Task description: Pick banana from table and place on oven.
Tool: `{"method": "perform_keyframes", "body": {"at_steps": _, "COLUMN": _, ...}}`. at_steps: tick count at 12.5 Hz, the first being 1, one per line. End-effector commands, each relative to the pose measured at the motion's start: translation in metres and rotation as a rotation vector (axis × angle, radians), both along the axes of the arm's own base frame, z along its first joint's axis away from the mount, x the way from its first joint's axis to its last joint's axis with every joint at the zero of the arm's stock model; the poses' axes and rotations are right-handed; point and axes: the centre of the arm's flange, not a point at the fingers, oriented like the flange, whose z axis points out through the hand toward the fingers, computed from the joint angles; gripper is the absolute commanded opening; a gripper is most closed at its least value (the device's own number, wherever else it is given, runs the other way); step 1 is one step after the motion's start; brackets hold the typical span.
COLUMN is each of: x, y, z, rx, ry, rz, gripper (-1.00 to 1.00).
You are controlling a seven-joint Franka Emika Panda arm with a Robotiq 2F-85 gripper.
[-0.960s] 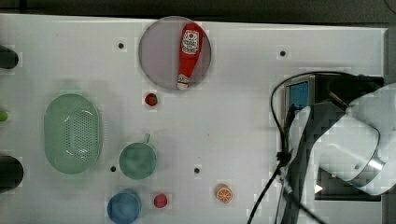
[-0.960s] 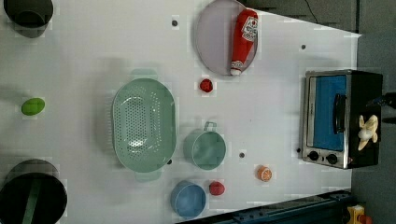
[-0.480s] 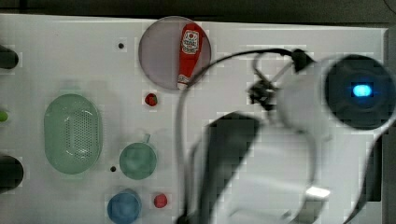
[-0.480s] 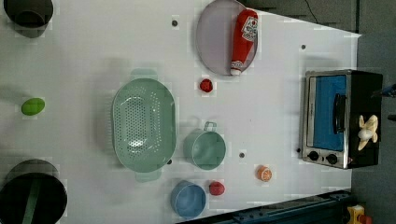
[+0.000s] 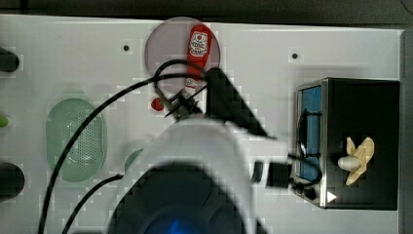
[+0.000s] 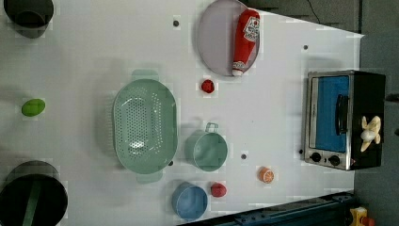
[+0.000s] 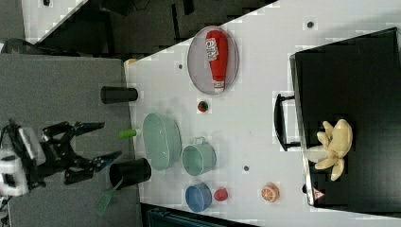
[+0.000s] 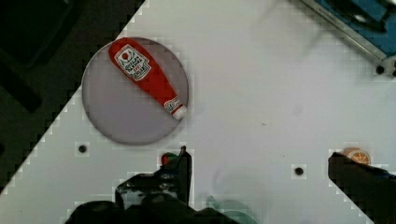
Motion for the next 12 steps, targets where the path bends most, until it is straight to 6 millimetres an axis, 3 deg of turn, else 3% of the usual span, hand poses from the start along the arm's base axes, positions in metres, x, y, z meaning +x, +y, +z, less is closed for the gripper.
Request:
{"method": "perform_keyframes", "body": {"at_steps": 1, "x": -0.002, "y": -0.056, "z": -0.041, "rx": 0.021, "ry": 0.083, "rz": -0.184, "gripper": 1.00}}
{"method": "perform_keyframes", "body": {"at_steps": 5, "x": -0.020, "y": -0.061, "z": -0.044, "rx": 0.024, "ry": 0.104, "rz": -0.113, "gripper": 1.00}}
{"method": "perform_keyframes", "body": {"at_steps": 12, "x": -0.021, "y": -0.062, "z": -0.045, "rx": 0.024, "ry": 0.102, "rz": -0.114, "gripper": 1.00}}
